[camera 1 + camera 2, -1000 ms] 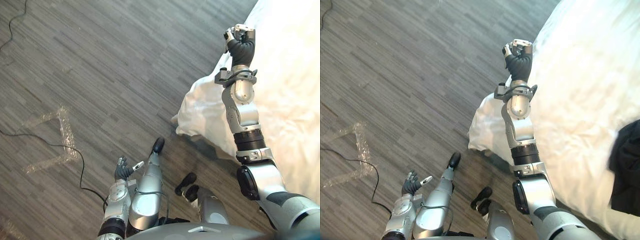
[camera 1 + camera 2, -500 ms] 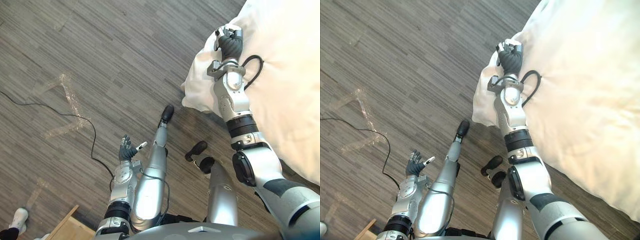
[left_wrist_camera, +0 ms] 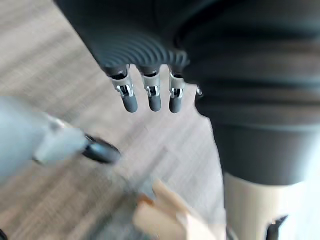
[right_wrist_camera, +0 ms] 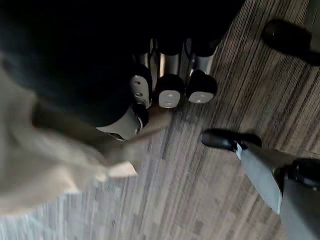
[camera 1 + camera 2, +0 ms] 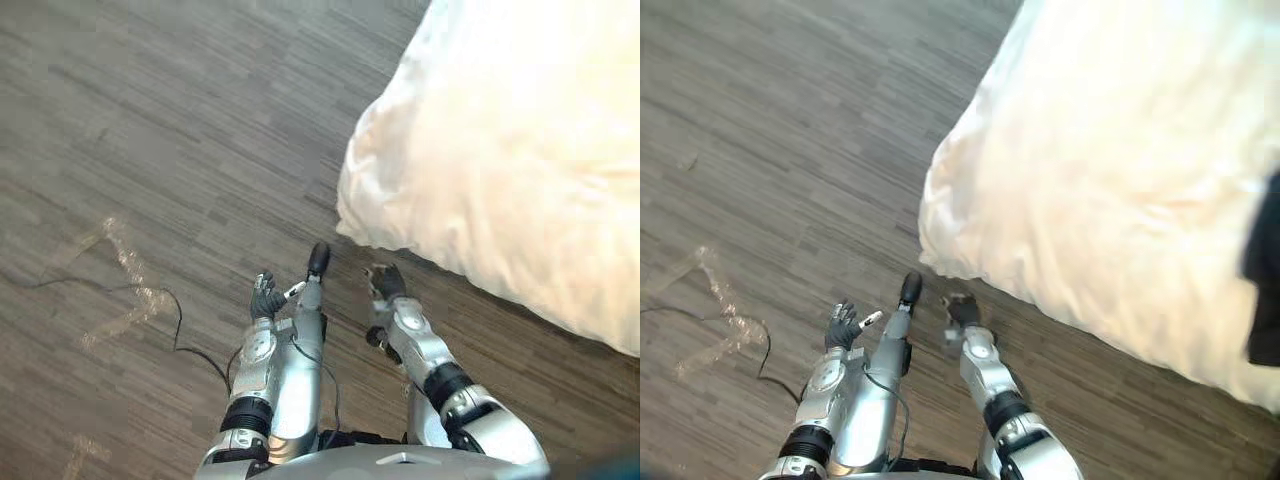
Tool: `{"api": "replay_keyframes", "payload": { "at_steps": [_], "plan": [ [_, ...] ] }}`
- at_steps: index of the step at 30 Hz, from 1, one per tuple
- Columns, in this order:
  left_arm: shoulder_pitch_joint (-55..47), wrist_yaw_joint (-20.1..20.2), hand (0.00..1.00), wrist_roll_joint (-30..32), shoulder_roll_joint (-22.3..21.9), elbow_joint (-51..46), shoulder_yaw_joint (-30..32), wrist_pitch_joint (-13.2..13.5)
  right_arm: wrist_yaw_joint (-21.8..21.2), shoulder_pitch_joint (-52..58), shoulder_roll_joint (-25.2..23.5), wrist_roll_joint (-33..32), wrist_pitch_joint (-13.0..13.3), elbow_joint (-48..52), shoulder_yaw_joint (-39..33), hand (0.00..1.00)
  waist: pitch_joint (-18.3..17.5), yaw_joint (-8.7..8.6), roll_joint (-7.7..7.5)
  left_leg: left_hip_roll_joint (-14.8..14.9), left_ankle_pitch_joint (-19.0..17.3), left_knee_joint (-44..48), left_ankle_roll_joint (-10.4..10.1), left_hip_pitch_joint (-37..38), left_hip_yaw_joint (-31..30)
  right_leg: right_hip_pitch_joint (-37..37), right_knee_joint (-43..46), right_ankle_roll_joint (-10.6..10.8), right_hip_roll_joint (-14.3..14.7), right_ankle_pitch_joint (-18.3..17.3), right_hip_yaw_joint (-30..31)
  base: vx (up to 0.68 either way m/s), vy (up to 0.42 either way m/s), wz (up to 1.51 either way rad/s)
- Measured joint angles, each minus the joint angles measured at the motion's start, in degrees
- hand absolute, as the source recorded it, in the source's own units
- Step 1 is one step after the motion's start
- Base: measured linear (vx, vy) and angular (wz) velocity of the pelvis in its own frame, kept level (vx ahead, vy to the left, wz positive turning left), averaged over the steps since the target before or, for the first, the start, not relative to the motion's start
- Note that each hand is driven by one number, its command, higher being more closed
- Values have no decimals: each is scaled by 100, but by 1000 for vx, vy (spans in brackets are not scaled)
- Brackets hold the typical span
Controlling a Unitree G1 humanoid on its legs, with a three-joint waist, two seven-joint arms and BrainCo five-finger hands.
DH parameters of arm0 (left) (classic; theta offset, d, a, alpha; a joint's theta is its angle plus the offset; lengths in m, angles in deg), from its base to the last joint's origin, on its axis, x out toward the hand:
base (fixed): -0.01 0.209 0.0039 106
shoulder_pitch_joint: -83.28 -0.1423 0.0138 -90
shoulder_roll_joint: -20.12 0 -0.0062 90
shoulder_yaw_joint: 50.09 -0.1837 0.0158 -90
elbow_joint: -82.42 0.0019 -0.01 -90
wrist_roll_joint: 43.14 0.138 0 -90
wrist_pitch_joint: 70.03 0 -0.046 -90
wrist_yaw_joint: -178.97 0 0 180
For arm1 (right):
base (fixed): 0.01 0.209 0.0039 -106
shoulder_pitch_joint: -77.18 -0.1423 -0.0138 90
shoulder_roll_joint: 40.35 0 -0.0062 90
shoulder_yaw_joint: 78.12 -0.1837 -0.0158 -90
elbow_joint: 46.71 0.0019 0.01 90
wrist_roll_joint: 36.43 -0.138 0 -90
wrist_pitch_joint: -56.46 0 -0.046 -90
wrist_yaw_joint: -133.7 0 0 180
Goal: Tidy the bed and pick cloth on bed and put in laundry
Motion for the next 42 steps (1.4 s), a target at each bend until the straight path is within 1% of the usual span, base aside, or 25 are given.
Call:
{"api": "replay_keyframes", "payload": {
  "at_steps": [1, 2, 4, 6, 8, 10, 12, 13, 14, 15, 17, 20, 21, 22, 26, 27, 28, 29, 31, 34, 37, 38, 39, 41, 42],
  "plan": [
    [1, 5, 0, 1, 19, 55, -40, -11, -34, 167, 4, -1, 0, 37, -96, 100, -106, -32, -29, 23, -39, 6, -7, 51, 30, 58, -60, 7, 28, 7, 2, 11, -44, -45],
    [-6, 45, 0, 8, 89, 213, -36, -38, -132, 530, -1, -3, -17, 59, -367, 100, -347, -88, -98, 73, -56, -4, -5, 217, 119, 237, -219, 3, 109, 101, 103, 33, -40, -27],
    [-22, 71, 0, 19, 115, 443, -55, -71, -185, 843, -22, -9, -19, 58, -725, 100, -592, -138, -124, 106, -71, -96, -16, 431, 197, 451, -430, 26, 177, 168, 168, 56, -29, -28],
    [-81, 90, 0, 49, 178, 662, -79, -135, -240, 1083, -16, -43, -30, 32, -1143, 100, -820, -267, -104, 118, -71, -223, -16, 696, 296, 695, -624, 43, 231, 252, 255, 33, -24, -31],
    [-205, 110, 0, 83, 350, 964, -170, -207, -272, 1241, 33, -230, -55, 13, -1597, 100, -1113, -416, -22, 145, -66, -467, -10, 1030, 457, 928, -949, 64, 343, 436, 437, 7, -10, -47],
    [-239, 117, 0, 94, 446, 1057, -193, -286, -274, 1285, 86, -433, -93, 240, -1734, 100, -1171, -437, 13, 158, -47, -600, 14, 1256, 596, 1065, -1126, 108, 379, 524, 572, -18, 15, -47],
    [-357, 126, 0, 134, 490, 1072, -192, -305, -295, 1500, 138, -662, -127, 922, -1678, 100, -1270, -539, 84, 152, -13, -721, 51, 1380, 664, 1146, -1246, 121, 395, 616, 628, -23, 26, -26],
    [-458, 176, 0, 225, 527, 1110, -195, -304, -353, 1590, 205, -764, -124, 1470, -1538, 100, -1324, -628, 129, 133, 7, -799, 75, 1458, 685, 1217, -1337, 150, 395, 667, 644, -9, 51, -15],
    [-506, 236, 0, 318, 568, 1237, -200, -307, -457, 1597, 285, -859, -115, 1950, -1407, 100, -1335, -643, 140, 112, 20, -849, 91, 1555, 727, 1292, -1406, 182, 390, 711, 714, -13, 66, -14],
    [-527, 236, 0, 325, 580, 1297, -202, -314, -516, 1596, 308, -917, -100, 2170, -1320, 100, -1354, -647, 144, 103, 20, -849, 91, 1564, 732, 1316, -1453, 193, 389, 742, 746, -22, 59, -15],
    [-676, 237, 0, 502, 617, 1418, -221, -322, -716, 1464, 332, -1017, 72, 2950, -1090, 100, -1403, -646, 145, 79, 28, -850, 105, 1565, 745, 1382, -1630, 219, 389, 862, 780, -27, 54, -4],
    [-818, 237, 0, 610, 647, 1570, -249, -383, -928, 998, 355, -1018, 201, 3330, -635, 100, -1401, -639, 149, 59, 50, -853, 137, 1565, 759, 1404, -1795, 246, 385, 986, 817, -52, 46, -3],
    [-829, 237, 0, 668, 649, 1606, -257, -380, -948, 860, 351, -1019, 208, 3330, -548, 100, -1392, -620, 162, 44, 54, -853, 143, 1564, 764, 1406, -1817, 248, 385, 1009, 830, -74, 50, -7],
    [-825, 239, 0, 713, 644, 1701, -287, -381, -969, 516, 357, -1109, 211, 3314, -380, 100, -1358, -598, 216, 49, 67, -854, 165, 1540, 770, 1374, -1826, 254, 377, 1039, 855, -67, 35, -9],
    [-782, 236, 0, 701, 565, 1726, -477, -321, -943, -1210, 390, -1588, 321, 3047, 66, 100, -1049, -529, 507, 56, 172, -851, 266, 1313, 889, 946, -1492, 249, 346, 1065, 1006, -98, 35, -16],
    [-705, 235, 0, 696, 513, 1706, -475, -268, -889, -1860, 393, -1695, 343, 2960, 28, 100, -798, -454, 624, 55, 231, -844, 285, 1220, 920, 752, -1301, 240, 323, 1056, 1084, -128, 34, -15],
    [-629, 232, 0, 643, 477, 1661, -468, -249, -823, -2284, 394, -1846, 408, 2965, -26, 100, -641, -389, 682, 56, 248, -751, 295, 1059, 935, 539, -1105, 224, 264, 1031, 1102, -190, 42, -3],
    [-614, 230, 0, 571, 430, 1382, -463, -194, -728, -2865, 360, -2091, 538, 3002, -292, 100, -392, -309, 749, 37, 223, -534, 264, 710, 944, 122, -700, 212, 159, 901, 1096, -178, 26, 15],
    [-627, 228, 0, 430, 388, 1090, -460, -113, -613, -3260, 312, -2381, 680, 3022, -746, 100, -171, -234, 805, 3, 221, -371, 265, 445, 923, -219, -299, 174, 59, 769, 1087, -110, 1, 23],
    [-714, 234, 0, 288, 322, 691, -454, 32, -299, -3372, 268, -2987, 1096, 3056, -1586, 100, 39, -77, 963, -75, 193, -160, 291, -24, 972, -831, 198, 174, -112, 531, 1115, -64, -20, 12],
    [-773, 238, 0, 296, 259, 524, -418, 123, -46, -2967, 278, -3043, 1301, 3049, -1990, 100, 165, -92, 1082, -97, 177, -72, 339, -210, 1116, -1102, 361, 174, -177, 496, 1235, 28, -21, -10],
    [-772, 240, 0, 302, 186, 465, -403, 135, 69, -2537, 313, -3041, 1346, 3043, -2176, 100, 252, -127, 1116, -123, 137, -1, 397, -237, 1214, -1191, 440, 181, -217, 480, 1305, 90, -24, -19],
    [-768, 240, 0, 306, 165, 459, -403, 134, 57, -2338, 302, -3038, 1393, 3056, -2229, 100, 261, -153, 1120, -130, 113, 43, 410, -259, 1250, -1226, 469, 182, -225, 478, 1353, 121, -25, -25],
    [-726, 260, 0, 316, 114, 478, -355, 122, -145, -1732, 250, -3026, 1494, 3295, -2223, 100, 264, -337, 1115, -121, -59, 263, 428, -272, 1384, -1233, 510, 186, -234, 479, 1498, 139, -20, -25],
    [-689, 277, 0, 317, 91, 496, -352, 121, -163, -1661, 248, -3027, 1503, 3287, -2272, 100, 264, -370, 1115, -115, -120, 343, 426, -267, 1405, -1214, 520, 186, -236, 479, 1542, 119, -13, -27]
  ]
}}
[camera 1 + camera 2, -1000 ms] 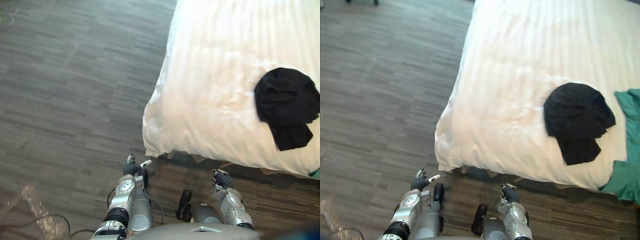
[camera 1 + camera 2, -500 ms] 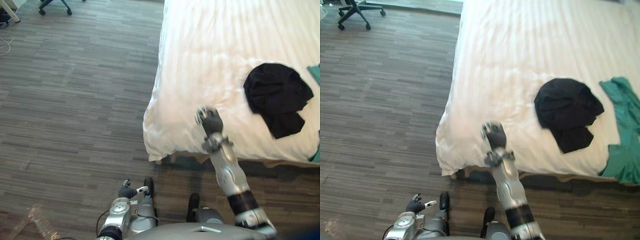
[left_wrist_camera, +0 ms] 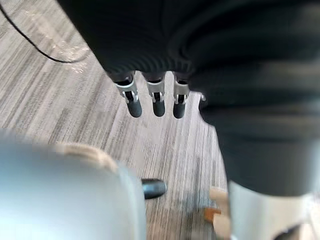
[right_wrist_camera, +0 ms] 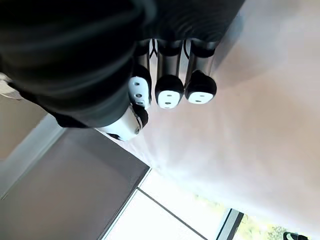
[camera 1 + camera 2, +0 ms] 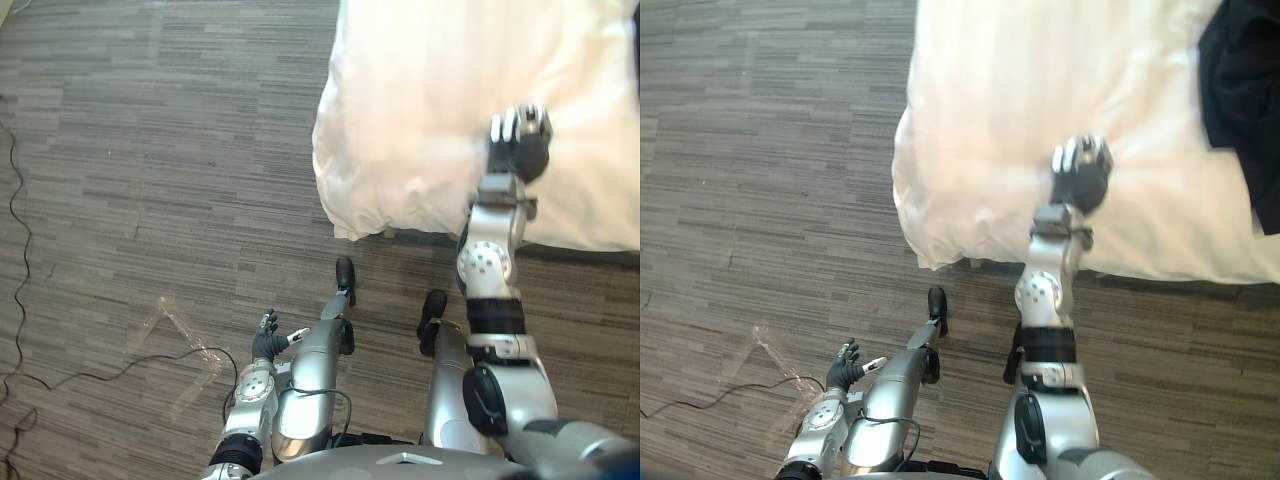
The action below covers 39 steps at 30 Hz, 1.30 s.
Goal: Tidy the bed and pick cloth on bed and put in laundry
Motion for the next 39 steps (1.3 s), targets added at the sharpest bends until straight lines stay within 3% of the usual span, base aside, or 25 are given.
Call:
{"api": "replay_keyframes", "payload": {
  "at_steps": [3, 5, 8, 9, 13, 14, 17, 20, 22, 24, 26, 27, 28, 30, 31, 33, 35, 36, 39],
  "plan": [
    [277, 59, 0, -19, -241, 125, 211, -9, -224, 327, 1, -15, -9, -95, -558, 100, 7, -53, -15, 58, -304, 395, 17, 13, 172, 89, 14, 0, 10, 0, 135, 84, 5, -27],
    [406, 61, 0, -77, -364, 173, 454, -11, -211, 462, -2, -87, -29, -357, -1121, 100, 47, -55, -105, 110, -489, 635, 39, 47, 282, 154, -8, 1, 34, 0, 213, 42, 25, -31],
    [579, 51, 0, -235, -383, 388, 817, -46, 245, 847, 180, -531, -225, -1711, -2593, 100, 61, -109, -153, 212, -795, 988, 81, 69, 445, 285, -144, 42, 107, 21, 349, 48, 48, -36],
    [585, 30, 0, -281, -390, 417, 898, -53, 333, 1150, 192, -613, -297, -1906, -2919, 100, 63, -221, -158, 234, -862, 1033, 90, 136, 504, 380, -210, 80, 146, 47, 375, 76, 40, -32],
    [599, 31, 0, -269, -359, 553, 997, -134, 385, 2181, 183, -629, -448, -1992, -3314, 100, 29, -407, -288, 459, -1240, 1263, 27, 720, 738, 1069, -555, 124, 318, 79, 546, 102, 25, -47],
    [589, 33, 0, -235, -309, 557, 997, -140, 384, 2465, 165, -603, -492, -2016, -3345, 0, -122, -425, -380, 547, -1342, 1287, -11, 853, 808, 1216, -695, 122, 400, 79, 594, 78, -18, -45],
    [516, 36, 0, -185, -264, 609, 995, -180, 376, 2961, -120, -443, -653, -2085, -3329, 0, -601, -554, -638, 713, -1423, 1231, -116, 1122, 929, 1561, -1084, 95, 568, 176, 633, 172, -41, -33],
    [444, 38, 0, -47, -275, 805, 993, -296, 365, 3341, -331, -146, -806, -2358, -2931, 0, -1015, -608, -783, 721, -1363, 864, -191, 1547, 1061, 1874, -1375, 75, 610, 302, 555, 180, -50, -21],
    [267, 38, 0, 35, -369, 806, 1007, -317, 318, 3421, -388, 248, -941, -2549, -2449, 0, -1201, -672, -733, 797, -1348, 720, -200, 1830, 1269, 2009, -1438, 1, 654, 456, 342, 152, -34, -48],
    [135, 38, 0, 204, -369, 835, 1014, -392, 270, 3378, -328, 978, -1150, -2751, -1904, 0, -1262, -597, -647, 995, -1348, 674, -200, 2194, 1704, 2110, -1333, -208, 698, 599, -229, 96, -24, -85],
    [-38, 33, 0, 341, -352, 855, 1011, -468, 255, 3375, -277, 1883, -1340, -2781, -1295, 0, -1303, -568, -664, 1115, -1362, 731, -217, 2624, 2259, 2089, -374, -595, 262, 246, -1499, 38, -41, -73],
    [-39, 33, 0, 351, -349, 851, 1011, -498, 250, 3373, -274, 2043, -1353, -2797, -1237, 0, -1316, -583, -674, 1143, -1410, 817, -284, 2661, 2355, 2039, -274, -612, 188, 259, -1680, 40, -56, -69],
    [-114, 33, 0, 357, -338, 860, 1071, -554, 252, 3349, -278, 2345, -1353, -2859, -1170, 0, -1393, -582, -607, 1269, -1544, 1012, -393, 2678, 2515, 1989, -134, -643, 295, 278, -1966, 40, -46, -67],
    [-221, -7, 0, 318, -345, 911, 1189, -574, 263, 3312, -264, 2607, -1362, -3063, -1004, 0, -1538, -572, -587, 1299, -1498, 746, -332, 2830, 2783, 2023, -659, -703, 590, 322, -1795, 53, -117, -119],
    [-276, -69, 0, 163, -342, 913, 1208, -598, 313, 3274, -259, 2704, -1396, -3214, -940, 0, -1558, -569, -591, 1301, -1394, 637, -399, 2922, 2980, 2084, -1114, -661, 802, 380, -1542, 30, -139, -143],
    [-306, -104, 0, -26, -295, 914, 1207, -628, 403, 3186, -238, 2798, -1468, -3476, -897, 0, -1559, -585, -591, 1309, -1096, 642, -341, 3065, 3233, 2309, -1918, -709, 1068, 875, -1123, -20, -69, -123],
    [-374, -125, 0, -139, -256, 942, 1186, -625, 479, 3215, -235, 2799, -1463, -3473, -874, 0, -1556, -656, -588, 1293, -998, 880, -298, 3167, 3272, 2680, -2604, -686, 1140, 1203, -826, -33, -5, -90],
    [-390, -156, 0, -197, -255, 1024, 1139, -626, 518, 3243, -238, 2804, -1460, -3476, -857, 0, -1566, -672, -533, 1261, -1143, 917, -317, 3252, 3205, 2903, -2956, -666, 1186, 1383, -573, -31, 59, -84],
    [-399, -182, 0, -317, -251, 1028, 981, -620, 520, 3247, -168, 2937, -1456, -3487, -822, 0, -1514, -672, -359, 1167, -1453, 916, -291, 3412, 3090, 3084, -3264, -636, 1327, 1490, -18, -57, 103, -71]
  ]
}}
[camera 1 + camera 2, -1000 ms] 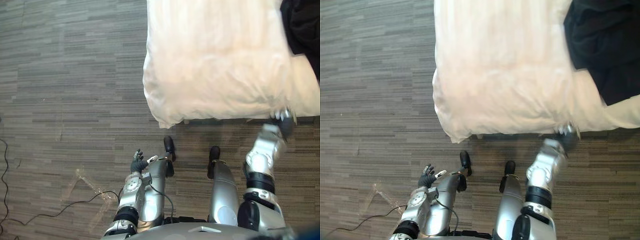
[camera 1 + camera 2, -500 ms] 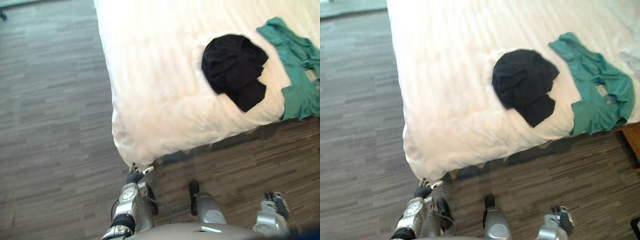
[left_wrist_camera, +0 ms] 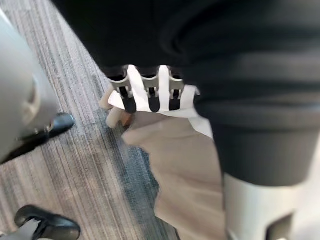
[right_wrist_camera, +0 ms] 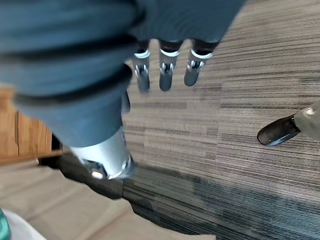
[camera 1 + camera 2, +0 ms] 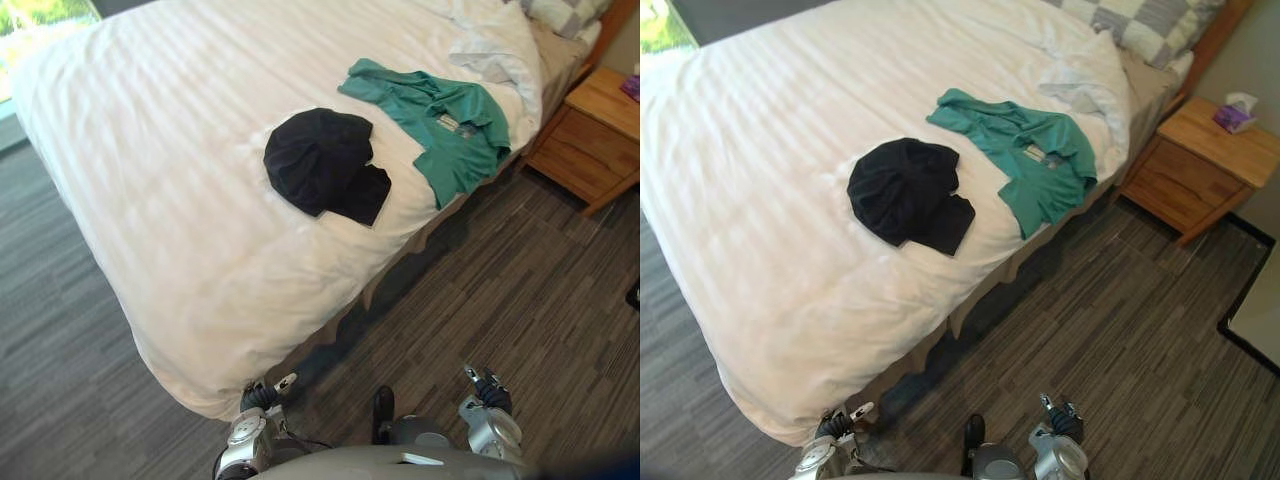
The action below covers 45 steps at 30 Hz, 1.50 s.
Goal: Tidy the bed and pick cloth on bed and put in laundry
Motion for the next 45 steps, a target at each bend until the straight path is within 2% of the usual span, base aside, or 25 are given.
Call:
{"api": "replay_keyframes", "payload": {
  "at_steps": [3, 6, 7, 8, 9, 12, 15, 16, 17, 18, 19, 20, 21, 22, 23, 25, 26, 27, 28, 29, 30, 34, 38, 39, 45],
  "plan": [
    [-68, -29, 0, -207, 66, -13, -35, 20, -27, 17, -58, 107, 1, 20, 327, 0, 67, 18, -61, 0, -59, 464, -95, 20, -344, -7, -124, 19, 42, 165, 462, -138, 54, -94],
    [-210, -152, 0, -512, 45, -169, -8, 209, -10, 96, -18, 318, 2, 38, 588, 0, 131, 59, -45, -320, -299, 1130, 94, -446, -2382, -244, -123, 23, 73, 220, 1317, -159, 91, -132],
    [-298, -178, 0, -655, -49, -256, 35, 251, -3, 60, 64, 318, 1, 43, 666, 0, 151, 130, 96, -533, -468, 1039, 101, -395, -3263, -436, -118, 75, 219, 256, 1681, -124, 168, -182],
    [-310, -224, 0, -774, -93, -271, 32, 285, -5, 72, 150, 321, 1, 68, 772, 0, 136, 166, 152, -665, -506, 1089, 111, -421, -3675, -618, -104, 92, 303, 267, 1841, -135, 173, -196],
    [-357, -271, 0, -906, -64, -303, 39, 315, -20, 123, 158, 333, -3, 159, 948, 0, 200, 167, 102, -744, -586, 1194, 230, -442, -3800, -668, -60, 86, 278, 260, 1779, -121, 115, -135],
    [-456, -272, 0, -1020, -87, -374, 33, 357, -33, 281, 156, 430, -4, 429, 1078, 0, 157, 116, 46, -761, -892, 1141, 180, -392, -3928, -856, 21, 89, 310, 263, 1756, -128, 148, -62],
    [-240, -130, 0, -1053, -150, -436, -241, 394, -102, 373, 97, 553, -8, 759, 1144, 0, 67, 37, 93, -737, -1256, -104, 124, -154, -3581, -1408, 242, 167, 279, 286, 1269, -136, 99, -12],
    [-103, -96, 0, -1050, -113, -412, -253, 393, -126, 370, -47, 551, -79, 731, 1223, 0, 181, 123, -235, -929, -1256, -292, 119, -27, -3409, -1507, 327, 164, 165, 766, 1466, -169, 106, -37],
    [-107, -92, 0, -1039, -113, -422, -245, 404, -187, 412, -52, 563, -125, 729, 1370, 0, 165, 170, -286, -976, -1259, -322, 117, 26, -3250, -1526, 300, 159, 150, 884, 1532, -144, 93, -73],
    [-128, -93, 0, -1043, -131, -423, -234, 405, -207, 422, -36, 588, -151, 741, 1404, 0, 101, 185, -283, -977, -1252, -358, 125, 80, -3056, -1542, 263, 93, 155, 815, 1499, -79, 52, -91],
    [-159, -93, 0, -1048, -143, -424, -205, 404, -211, 361, -26, 616, -156, 744, 1379, 0, 100, 179, -198, -930, -1232, -387, 152, 115, -2771, -1617, 330, -169, 159, 585, 1189, -16, -5, -112],
    [-219, -92, 0, -1049, -145, -427, -198, 407, -209, 259, -26, 684, -174, 711, 1372, 0, 107, 219, -14, -750, -1217, -403, 171, 110, -2499, -1927, 1048, -278, 163, 387, 568, -6, -13, -98],
    [-247, -92, 0, -1048, -146, -425, -202, 404, -209, 237, -28, 726, -188, 711, 1375, 0, 105, 230, -12, -707, -1217, -371, 171, 124, -2428, -2053, 1762, -412, 93, 263, 226, 87, -39, -88],
    [-262, -91, 0, -1052, -152, -485, -201, 404, -208, 329, -20, 771, -181, 748, 1355, 0, 125, 269, -29, -796, -1215, -289, 166, 218, -2344, -2118, 2463, -437, -3, -232, -318, 93, 2, -71],
    [-250, -91, 0, -1050, -135, -485, -174, 398, -213, 370, -36, 773, -181, 723, 1374, 0, 122, 360, -49, -839, -1201, -177, 191, 222, -2332, -2110, 2543, -491, -12, -253, -361, 58, -29, -87],
    [-303, -90, 0, -1046, -115, -451, -147, 380, -240, 360, -41, 774, -184, 687, 1422, 0, 106, 404, -75, -818, -927, -5, 489, 141, -2358, -1949, 2096, -328, 124, 79, 9, -31, -69, -71],
    [-406, -73, 0, -1037, -167, -468, -141, 380, -255, 373, 16, 773, -180, 802, 1334, 0, -5, 455, 79, -717, -826, -208, 381, 158, -2306, -2126, 2660, -408, 110, -382, 24, 55, -117, -5],
    [-384, -28, 0, -1029, -127, -507, -199, 383, -253, 406, -18, 769, -172, 794, 1280, 0, 7, 312, -65, -897, -815, -422, 293, 272, -2331, -2282, 4008, -259, -269, -1244, -24, 74, -151, 25],
    [-351, -17, 0, -1027, -79, -499, -215, 387, -254, 479, -39, 768, -173, 718, 1278, 0, -41, 289, -174, -1018, -816, -534, 200, 308, -2377, -2225, 3997, -109, -357, -1500, 72, 83, -87, 37],
    [-313, -4, 0, -1027, -31, -458, -196, 385, -260, 477, -48, 770, -180, 596, 1284, 0, -78, 416, -234, -1048, -832, -576, 156, 293, -2379, -2135, 3795, -239, -283, -1678, 84, 48, -145, -27],
    [-289, 11, 0, -1026, 5, -265, -184, 391, -277, 437, -25, 769, -176, 467, 1291, 0, -104, 502, -179, -933, -736, -448, 160, 152, -2369, -1933, 3151, -235, -119, -1572, 225, 27, -140, -53],
    [-238, 240, 0, -867, 29, -229, -393, 396, -264, 299, 12, 766, -123, -28, 1113, 0, -162, 443, -206, -956, -580, -629, 137, -24, -2855, -1308, 1786, -226, 104, -835, 401, -8, -93, -37],
    [-197, 299, 0, -803, 56, -73, -388, 396, -268, 290, 61, 765, -121, -292, 1023, 0, -299, 451, -225, -950, -425, -958, 195, -205, -2974, -1045, 1126, -92, 287, -411, 639, -63, 42, -36],
    [-123, 364, 0, -803, 375, 541, -389, 364, -367, 169, 221, 757, -152, -1098, 758, 0, -298, 305, -249, -1070, -475, -1045, 131, 102, -3147, -185, -171, 27, 226, 296, 635, -13, 36, -4],
    [-121, 360, 0, -802, 375, 539, -384, 368, -367, 169, 225, 755, -151, -1095, 761, 0, -287, 308, -253, -1073, -474, -1048, 131, 100, -3147, -187, -168, 28, 216, 295, 619, 0, 0, 0]
  ]
}}
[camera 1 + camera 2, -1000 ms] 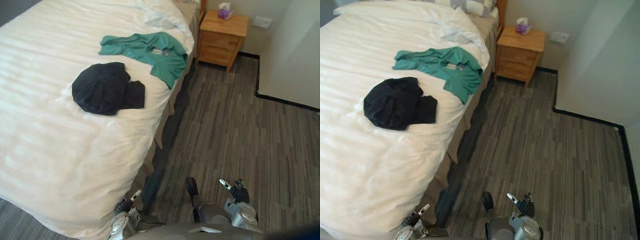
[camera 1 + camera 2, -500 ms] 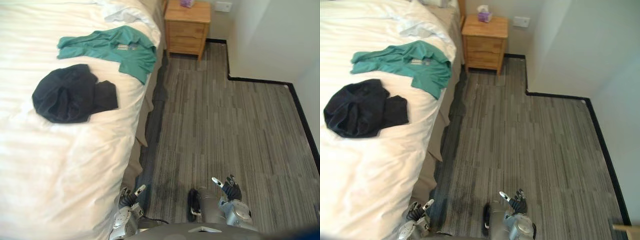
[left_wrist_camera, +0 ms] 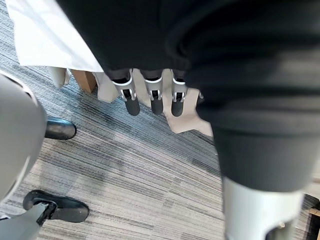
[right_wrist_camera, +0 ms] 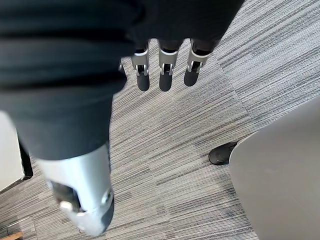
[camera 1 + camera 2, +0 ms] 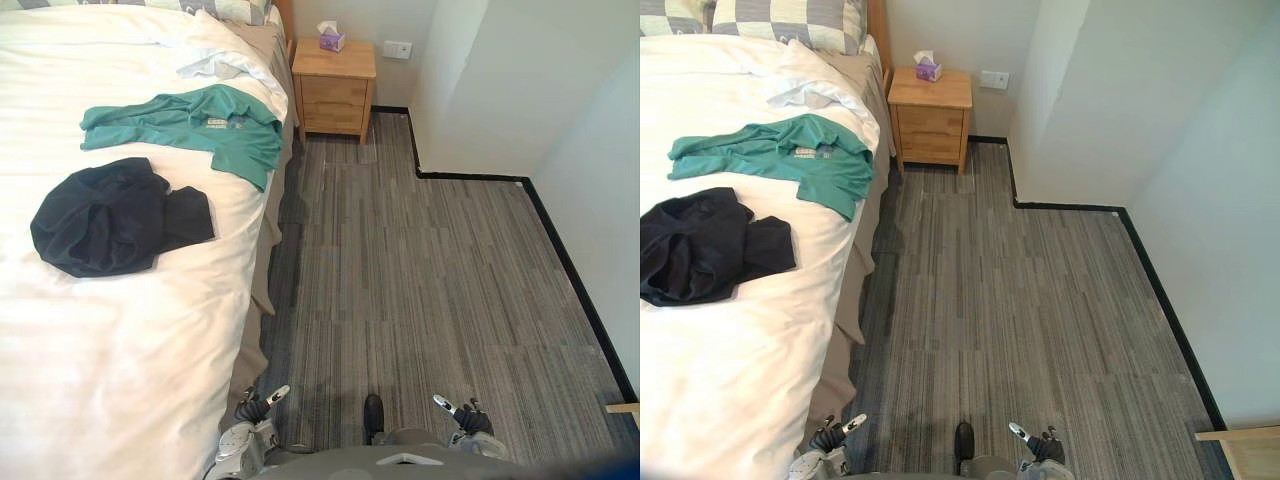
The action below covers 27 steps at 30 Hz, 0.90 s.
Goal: Tidy the bed and pick cloth on bed and put in laundry
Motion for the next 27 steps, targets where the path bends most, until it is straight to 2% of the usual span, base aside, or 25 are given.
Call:
{"api": "replay_keyframes", "payload": {
  "at_steps": [3, 5, 7, 8, 9, 10, 11, 12, 13, 14, 15, 17, 20, 21, 22, 24, 25, 27],
  "plan": [
    [53, -21, 0, 116, 0, -8, -24, 29, -3, 0, 16, -52, 4, 64, 42, 0, 95, -6, -15, 1, 7, 2, -1, -23, 17, -12, 37, -6, -48, -38, -121, 0, 2, 8],
    [99, -58, 0, 209, -14, -65, -60, 81, -23, -33, 95, -88, 4, 121, 124, 0, 222, 1, 7, 33, 5, 10, -6, -52, 41, -227, 485, 0, -52, -320, -186, -11, -4, 6],
    [177, -169, 0, 224, 29, -74, -207, 108, -60, -84, 127, -228, 9, 163, 164, 0, 321, -21, -7, 42, -70, 70, -127, -98, 49, -659, 1395, -21, -143, -816, -339, 10, -17, 7],
    [208, -213, 0, 225, 114, -114, -292, 127, -85, -82, 131, -268, 22, 185, 236, 0, 377, -21, -61, 39, -165, 206, -235, -125, 142, -981, 2091, -69, -257, -1173, -454, 65, -50, -16],
    [187, -249, 0, 225, 169, -116, -270, 135, -121, -81, 180, -289, 25, 212, 382, 0, 422, -17, -115, 98, -362, 438, -221, -136, 241, -1125, 2620, -128, -314, -1508, -569, 82, -76, -27],
    [148, -264, 0, 226, 194, -114, -268, 135, -139, -76, 210, -288, 25, 228, 458, 0, 428, -15, -117, 153, -477, 584, -257, -126, 300, -1143, 2828, -153, -322, -1662, -637, 143, -119, -41],
    [49, -277, 0, 232, 230, -117, -238, 137, -182, -69, 268, -289, 30, 245, 616, 0, 407, -8, -74, 336, -691, 1010, -459, -107, 454, -1105, 2992, -214, -298, -1915, -763, 250, -156, -27],
    [0, -274, 0, 240, 251, -100, -186, 143, -241, -78, 282, -293, 34, 263, 684, 0, 457, -65, -92, 608, -693, 1969, -511, -360, 623, -955, 2992, -269, -204, -2066, -782, 261, -181, -19],
    [4, -265, 0, 264, 239, -145, -122, 146, -266, -63, 303, -292, 35, 267, 712, 0, 461, -82, -91, 752, -630, 2572, -578, -577, 653, -866, 2964, -269, -148, -2087, -774, 298, -228, -11],
    [14, -262, 0, 367, 198, -232, -3, 154, -287, -47, 393, -286, 35, 297, 789, 0, 511, -112, -42, 1064, -260, 3795, -534, -987, 613, -632, 2876, -384, -33, -2110, -736, 322, -210, -38],
    [-10, -263, 0, 412, 198, -284, 26, 158, -288, -53, 424, -276, 33, 314, 834, 0, 587, -58, -4, 1363, 153, 4715, -464, -1328, 600, -335, 2770, -502, 57, -2133, -596, 378, -170, -53],
    [-13, -250, 0, 447, 141, -346, 29, 196, -285, -75, 474, -277, 28, 307, 771, 0, 660, -13, 58, 1328, -46, 5032, -485, -1687, 586, -90, 2592, -561, 67, -2162, -375, 368, -80, -64],
    [35, -252, 0, 449, 27, -366, 33, 269, -289, -124, 472, -270, 15, 261, 753, 0, 726, 28, 185, 968, -280, 4440, -463, -2149, 476, 369, 2080, -522, 39, -2076, -6, 319, -3, -56],
    [35, -256, 0, 454, 18, -368, 33, 275, -289, -148, 449, -268, 7, 227, 754, 0, 733, 33, 191, 883, -299, 4212, -465, -2203, 491, 465, 1984, -510, 28, -2068, 55, 422, 103, -52],
    [67, -251, 0, 514, 22, -386, 21, 274, -286, -227, 433, -255, -8, 165, 736, 0, 737, 34, 197, 697, -298, 3540, -439, -2340, 491, 638, 1780, -492, -13, -2059, 114, 349, 116, -34],
    [121, -236, 0, 602, 37, -394, 9, 273, -278, -315, 419, -231, -33, 126, 723, 0, 816, 59, 166, 451, -152, 2827, -344, -2483, 480, 853, 1538, -484, -96, -2059, 156, 433, 174, -22],
    [233, -228, 0, 622, 68, -409, -57, 270, -263, -332, 412, -219, -33, 103, 695, 0, 917, 117, 119, 160, 495, 1564, -305, -2533, 461, 1084, 1247, -447, -217, -2044, 173, 433, 181, -22],
    [264, -229, 0, 621, 26, -405, -55, 265, -256, -338, 434, -219, -33, 98, 690, 0, 898, 181, 205, 136, 1051, 782, -254, -2517, 437, 1181, 1062, -348, -207, -2061, 192, 342, 152, -26]
  ]
}}
